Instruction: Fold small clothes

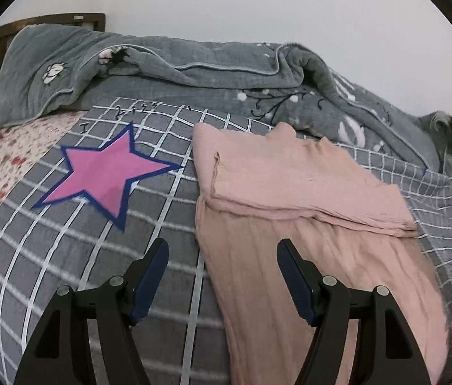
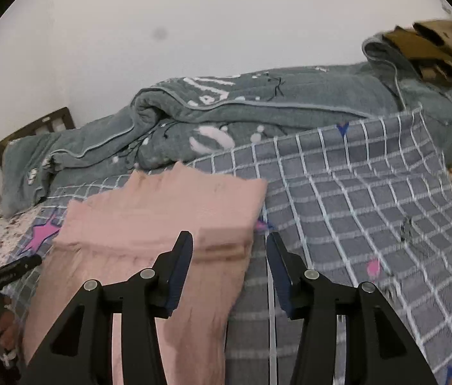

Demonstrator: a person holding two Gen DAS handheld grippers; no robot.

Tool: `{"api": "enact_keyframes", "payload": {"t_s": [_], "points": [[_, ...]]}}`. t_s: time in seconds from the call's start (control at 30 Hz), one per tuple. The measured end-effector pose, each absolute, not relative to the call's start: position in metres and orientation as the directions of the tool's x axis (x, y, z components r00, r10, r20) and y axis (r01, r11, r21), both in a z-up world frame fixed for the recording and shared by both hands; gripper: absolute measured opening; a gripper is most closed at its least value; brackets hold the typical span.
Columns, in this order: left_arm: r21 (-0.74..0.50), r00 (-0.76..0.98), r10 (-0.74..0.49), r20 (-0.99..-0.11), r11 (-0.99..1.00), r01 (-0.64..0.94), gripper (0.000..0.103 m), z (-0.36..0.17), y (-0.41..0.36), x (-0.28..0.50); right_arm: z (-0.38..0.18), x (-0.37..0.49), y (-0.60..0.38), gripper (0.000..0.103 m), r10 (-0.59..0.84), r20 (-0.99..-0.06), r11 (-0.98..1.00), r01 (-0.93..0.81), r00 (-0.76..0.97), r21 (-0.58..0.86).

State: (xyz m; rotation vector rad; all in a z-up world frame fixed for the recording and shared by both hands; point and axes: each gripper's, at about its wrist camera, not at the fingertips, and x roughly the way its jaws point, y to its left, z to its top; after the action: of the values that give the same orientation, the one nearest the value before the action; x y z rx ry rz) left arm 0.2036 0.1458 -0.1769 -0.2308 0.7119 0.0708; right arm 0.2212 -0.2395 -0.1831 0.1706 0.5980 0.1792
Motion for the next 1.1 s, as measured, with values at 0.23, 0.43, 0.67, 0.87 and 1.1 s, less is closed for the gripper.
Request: {"api": "enact_keyframes", "payload": {"t_s": [0.23, 0.43, 0.67, 0.87, 1.1], "points": [[-0.236, 0.758, -0.083, -0.646, 0.967, -0.095, 0.068, -0.182, 0.143, 0.146, -0.2, 0.163, -0.242, 0.047, 0.259, -0.58, 0.964, -0.166, 0.772, 0.209], [-0.249, 0.737, -0.151, -0.659, 0.968, -0.024, 0.068, -0.194, 0.137, 0.098, -0.222, 0.101, -0.234, 0.047, 0.254, -0.621, 0.966, -0.219, 0.742, 0.134], [-0.283, 0.7, -0.223, -0.678, 0.959, 0.031, 0.066, -0.214, 0.125, 0.058, -0.235, 0.08, -0.225, 0.047, 0.271, -0.653, 0.963, -0.212, 0.708, 0.169], [-0.248, 0.678, -0.222, -0.701, 0.967, 0.06, 0.062, -0.225, 0.108, 0.044, -0.248, 0.06, -0.217, 0.047, 0.26, -0.673, 0.966, -0.183, 0.692, 0.184], [-0.207, 0.665, -0.18, -0.725, 0.978, 0.038, 0.038, -0.231, 0.099, 0.048, -0.255, 0.053, -0.206, 0.048, 0.254, -0.675, 0.967, -0.182, 0.692, 0.177]]}}
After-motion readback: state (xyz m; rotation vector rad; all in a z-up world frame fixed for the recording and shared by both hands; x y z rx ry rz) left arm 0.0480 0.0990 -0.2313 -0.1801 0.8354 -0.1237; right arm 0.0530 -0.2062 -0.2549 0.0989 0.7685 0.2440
